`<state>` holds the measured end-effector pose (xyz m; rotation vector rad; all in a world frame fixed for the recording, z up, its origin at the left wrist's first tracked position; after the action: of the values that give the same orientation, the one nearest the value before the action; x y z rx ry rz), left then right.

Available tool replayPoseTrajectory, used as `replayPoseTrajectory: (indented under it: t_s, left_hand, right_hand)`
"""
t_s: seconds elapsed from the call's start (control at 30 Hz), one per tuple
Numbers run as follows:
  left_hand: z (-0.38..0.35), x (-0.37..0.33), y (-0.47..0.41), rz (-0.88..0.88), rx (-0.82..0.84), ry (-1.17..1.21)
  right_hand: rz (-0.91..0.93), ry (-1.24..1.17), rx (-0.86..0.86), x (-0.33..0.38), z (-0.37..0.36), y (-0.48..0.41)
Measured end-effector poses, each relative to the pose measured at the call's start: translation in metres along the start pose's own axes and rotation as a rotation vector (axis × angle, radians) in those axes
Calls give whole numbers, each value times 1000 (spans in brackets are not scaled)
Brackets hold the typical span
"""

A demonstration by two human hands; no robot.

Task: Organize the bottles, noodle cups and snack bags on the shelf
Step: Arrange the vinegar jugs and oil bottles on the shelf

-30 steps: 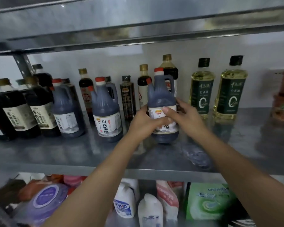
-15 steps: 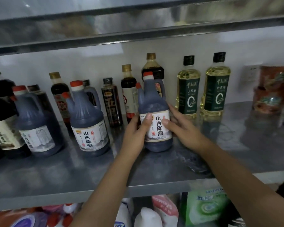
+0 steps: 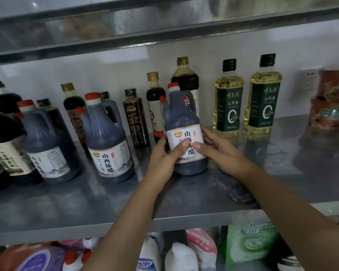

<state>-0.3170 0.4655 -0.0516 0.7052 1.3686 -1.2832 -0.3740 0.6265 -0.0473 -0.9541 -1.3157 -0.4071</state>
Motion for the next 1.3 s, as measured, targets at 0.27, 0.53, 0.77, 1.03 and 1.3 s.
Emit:
replayPoseTrajectory:
  t_s: [0.27, 0.53, 0.77, 1.03, 1.3]
  left_hand:
    - [-1, 3, -6, -22, -24, -42]
    - [-4, 4, -3, 6, -57, -21]
    - [1, 4, -3, -86, -169, -78]
    - [0, 3, -4, -75, -188, -99]
    - [0, 7, -5, -92, -185, -122]
  right_hand:
    - [-3, 30, -30, -4, 5, 0]
    - [-11, 35, -47, -6, 5, -3]
    - [-37, 38, -63, -8, 6, -5]
    - [-36, 37, -54, -6, 5, -3]
    - [-30, 19, -34, -5, 5, -3]
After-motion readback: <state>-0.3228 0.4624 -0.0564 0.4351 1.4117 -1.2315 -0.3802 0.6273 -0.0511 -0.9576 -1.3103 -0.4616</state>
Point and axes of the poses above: each hand's wrist, its own y-axis away from the middle knuckle, its own z-axis out of the back of the hand, x = y × z, the point moved 2 cm from there along -y, towards the middle knuckle, and after that the axes turned 11 degrees about -y, right-handed, at the moved point
